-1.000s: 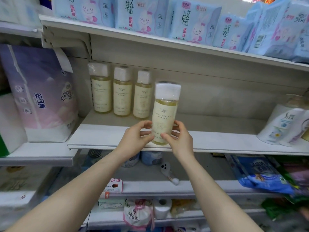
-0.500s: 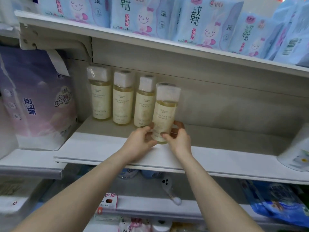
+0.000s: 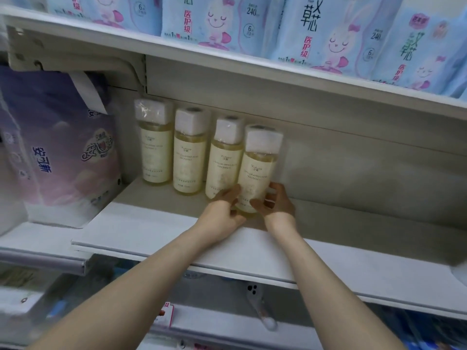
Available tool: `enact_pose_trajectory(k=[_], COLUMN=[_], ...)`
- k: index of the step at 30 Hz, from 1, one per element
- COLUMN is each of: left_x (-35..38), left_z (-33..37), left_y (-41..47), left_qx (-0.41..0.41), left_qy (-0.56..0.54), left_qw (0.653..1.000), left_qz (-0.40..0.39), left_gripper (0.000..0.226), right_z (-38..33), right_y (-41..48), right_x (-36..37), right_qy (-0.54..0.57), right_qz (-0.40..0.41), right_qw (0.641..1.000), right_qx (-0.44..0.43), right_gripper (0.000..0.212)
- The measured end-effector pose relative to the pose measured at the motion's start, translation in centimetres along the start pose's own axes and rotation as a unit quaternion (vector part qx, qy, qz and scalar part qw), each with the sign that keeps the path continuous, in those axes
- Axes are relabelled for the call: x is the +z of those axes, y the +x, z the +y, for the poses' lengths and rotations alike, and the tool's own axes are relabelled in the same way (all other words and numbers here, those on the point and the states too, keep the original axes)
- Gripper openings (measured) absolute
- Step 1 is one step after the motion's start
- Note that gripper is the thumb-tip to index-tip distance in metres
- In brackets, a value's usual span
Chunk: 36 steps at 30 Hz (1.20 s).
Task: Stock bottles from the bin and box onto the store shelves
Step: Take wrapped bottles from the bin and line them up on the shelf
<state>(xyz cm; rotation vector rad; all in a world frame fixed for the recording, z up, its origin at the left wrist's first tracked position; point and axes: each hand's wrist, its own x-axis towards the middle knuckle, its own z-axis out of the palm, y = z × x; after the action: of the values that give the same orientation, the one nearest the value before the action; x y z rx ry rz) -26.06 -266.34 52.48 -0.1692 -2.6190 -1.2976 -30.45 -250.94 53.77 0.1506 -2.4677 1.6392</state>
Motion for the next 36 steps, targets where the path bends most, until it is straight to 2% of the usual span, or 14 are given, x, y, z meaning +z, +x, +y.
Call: enact_pose_trajectory(k=[12, 18, 21, 24, 27, 31, 36], left_x=[0.9, -0.1, -0.8, -1.9, -3.5, -5.5, -7.9], left_z=[0.4, 1.2, 1.4, 1.9, 2.1, 1.4, -0.2], left_y=[1.3, -0.3, -1.9, -3.6, -6.4, -11.0, -17.6], left_qx=[-0.019, -0.019, -0.024, -0.003, 0.03, 0.058, 0.065], left_qy=[0.002, 0.013, -0.025, -0.036, -0.053, -0.084, -0.106], left_qw=[1.0, 1.0, 0.999, 0.999, 0.997, 0.992, 0.989], left_qz=[-0.002, -0.014, -0.015, 0.024, 0.051, 0.069, 0.084], left_gripper=[0.085, 0.073, 0.069, 0.059, 0.05, 0.042, 0.035], right_z=[-0.3, -1.1, -1.6, -2.1, -3.4, -5.0, -6.5], right_y=[1.2, -0.7, -2.9, -4.9, -8.1, -13.5, -20.8], right_x=[0.0, 0.2, 0.1, 0.1, 0.7, 2.4, 5.3], right_qy=[-0.039, -0.038, -0.05, -0.095, -0.088, -0.08, -0.062], right_qz=[-0.007, 0.002, 0.017, 0.021, 0.04, 0.071, 0.086], right_qw=[0.999, 0.998, 0.998, 0.995, 0.995, 0.994, 0.992], right_qx=[-0.004, 0.043, 0.041, 0.019, -0.004, -0.03, -0.062], right_gripper=[0.058, 0.058, 0.053, 0.048, 0.046, 0.059, 0.054])
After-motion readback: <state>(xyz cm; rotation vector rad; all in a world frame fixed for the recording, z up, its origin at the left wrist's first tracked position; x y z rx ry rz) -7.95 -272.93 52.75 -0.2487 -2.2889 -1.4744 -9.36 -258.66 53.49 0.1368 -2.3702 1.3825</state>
